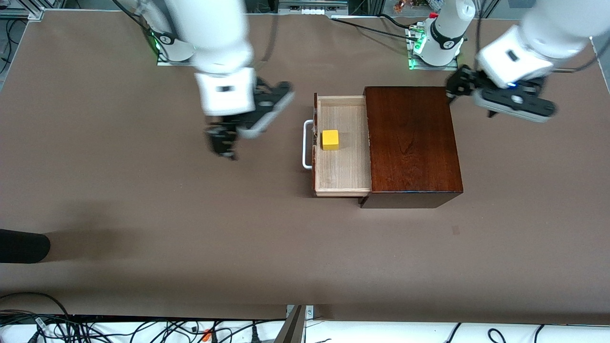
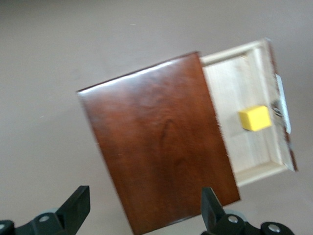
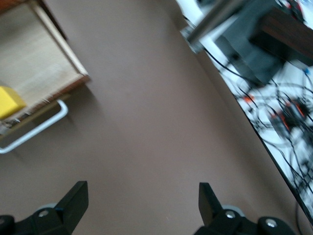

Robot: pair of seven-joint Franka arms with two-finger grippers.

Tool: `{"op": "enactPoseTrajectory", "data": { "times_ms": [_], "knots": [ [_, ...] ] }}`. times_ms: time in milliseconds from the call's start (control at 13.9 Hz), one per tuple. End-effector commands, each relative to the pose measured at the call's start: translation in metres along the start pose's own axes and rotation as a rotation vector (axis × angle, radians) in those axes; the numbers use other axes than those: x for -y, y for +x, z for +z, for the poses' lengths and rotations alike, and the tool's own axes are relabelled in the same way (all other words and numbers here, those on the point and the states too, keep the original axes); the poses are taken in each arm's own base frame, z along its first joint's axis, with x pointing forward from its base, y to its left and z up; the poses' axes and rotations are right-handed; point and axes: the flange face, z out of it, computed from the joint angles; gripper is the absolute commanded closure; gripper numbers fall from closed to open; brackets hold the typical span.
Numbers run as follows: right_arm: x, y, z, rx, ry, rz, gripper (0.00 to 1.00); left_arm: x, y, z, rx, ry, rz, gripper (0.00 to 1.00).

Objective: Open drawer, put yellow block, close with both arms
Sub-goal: 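Raise the right gripper away while the left gripper reaches the drawer handle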

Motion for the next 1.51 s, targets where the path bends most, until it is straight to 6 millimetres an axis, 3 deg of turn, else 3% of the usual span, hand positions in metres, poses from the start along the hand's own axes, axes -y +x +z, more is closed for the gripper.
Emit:
{"op": "enactPoseTrajectory", "data": {
  "times_ms": [0, 144, 359, 575, 719, 1078, 1293, 1437],
  "knots": [
    [-0.043, -0.044, -0.021, 0.041, 0.047, 0.142, 0.0, -0.063, -0.003, 0.008, 0.024, -0.002, 0.133, 0.0],
    [-0.09, -0.085, -0.025, 0.043, 0.151, 0.282, 0.0, -0.114, -0.005, 0.015, 0.025, -0.011, 0.234, 0.0],
    [-0.131, -0.141, -0.029, 0.061, 0.172, 0.395, 0.0, -0.178, 0.004, 0.029, -0.003, -0.055, 0.446, 0.0],
    [-0.151, -0.174, -0.023, 0.112, 0.184, 0.454, 0.0, -0.238, 0.017, 0.063, -0.032, -0.043, 0.752, 0.0],
    [-0.151, -0.18, -0.02, 0.144, 0.194, 0.478, 0.0, -0.281, 0.025, 0.093, -0.024, -0.024, 0.952, 0.0],
    [-0.162, -0.213, -0.007, 0.195, 0.225, 0.619, 0.0, -0.318, 0.063, 0.167, 0.005, 0.042, 1.251, 0.0],
    [-0.169, -0.221, -0.009, 0.195, 0.232, 0.673, 0.0, -0.322, 0.08, 0.22, 0.019, 0.083, 1.313, 0.0],
    [-0.162, -0.233, -0.015, 0.191, 0.234, 0.692, 0.0, -0.325, 0.084, 0.252, 0.055, 0.096, 1.324, 0.0]
  ]
}}
